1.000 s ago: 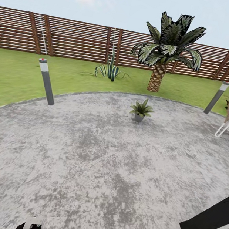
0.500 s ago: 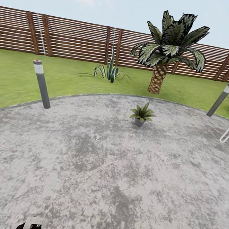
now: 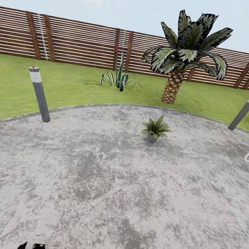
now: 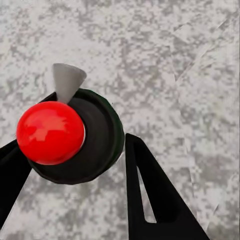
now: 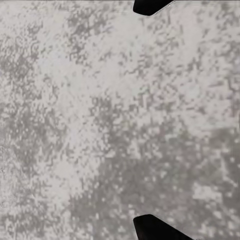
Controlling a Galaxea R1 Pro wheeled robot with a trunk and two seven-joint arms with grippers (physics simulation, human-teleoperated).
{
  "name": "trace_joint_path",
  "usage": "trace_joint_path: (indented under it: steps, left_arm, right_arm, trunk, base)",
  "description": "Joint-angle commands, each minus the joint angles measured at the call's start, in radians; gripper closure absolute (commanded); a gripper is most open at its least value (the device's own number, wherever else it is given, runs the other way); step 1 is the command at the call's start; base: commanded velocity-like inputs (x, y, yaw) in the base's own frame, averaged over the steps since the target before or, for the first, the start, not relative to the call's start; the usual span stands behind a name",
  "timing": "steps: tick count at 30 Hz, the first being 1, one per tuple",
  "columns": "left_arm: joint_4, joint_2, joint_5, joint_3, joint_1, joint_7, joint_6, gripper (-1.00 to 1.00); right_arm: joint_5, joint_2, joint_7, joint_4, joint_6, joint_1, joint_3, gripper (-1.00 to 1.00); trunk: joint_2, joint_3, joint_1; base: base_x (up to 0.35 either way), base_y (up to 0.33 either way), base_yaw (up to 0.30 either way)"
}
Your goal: Pick up the pesticide atomizer in the garden and spray insectifuge to fully cover both potted plants in the garden.
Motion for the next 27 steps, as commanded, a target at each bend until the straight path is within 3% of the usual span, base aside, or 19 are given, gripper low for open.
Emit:
trace_joint_path:
  steps: [1,27]
  left_arm:
    - [0.0,0.0,0.006,-0.001,-0.001,-0.001,-0.003,1.0]
    - [0.001,0.0,0.005,-0.002,-0.001,-0.001,-0.003,1.0]
  right_arm:
    - [0.0,0.0,0.0,0.001,-0.003,-0.001,0.0,-1.0]
    - [0.0,0.0,0.0,0.001,-0.003,-0.001,0.001,-1.0]
  trunk:
    - [0.0,-0.001,0.0]
    - [0.0,-0.001,0.0]
  base:
    - [0.326,0.0,0.0]
    - [0.326,-0.023,0.0]
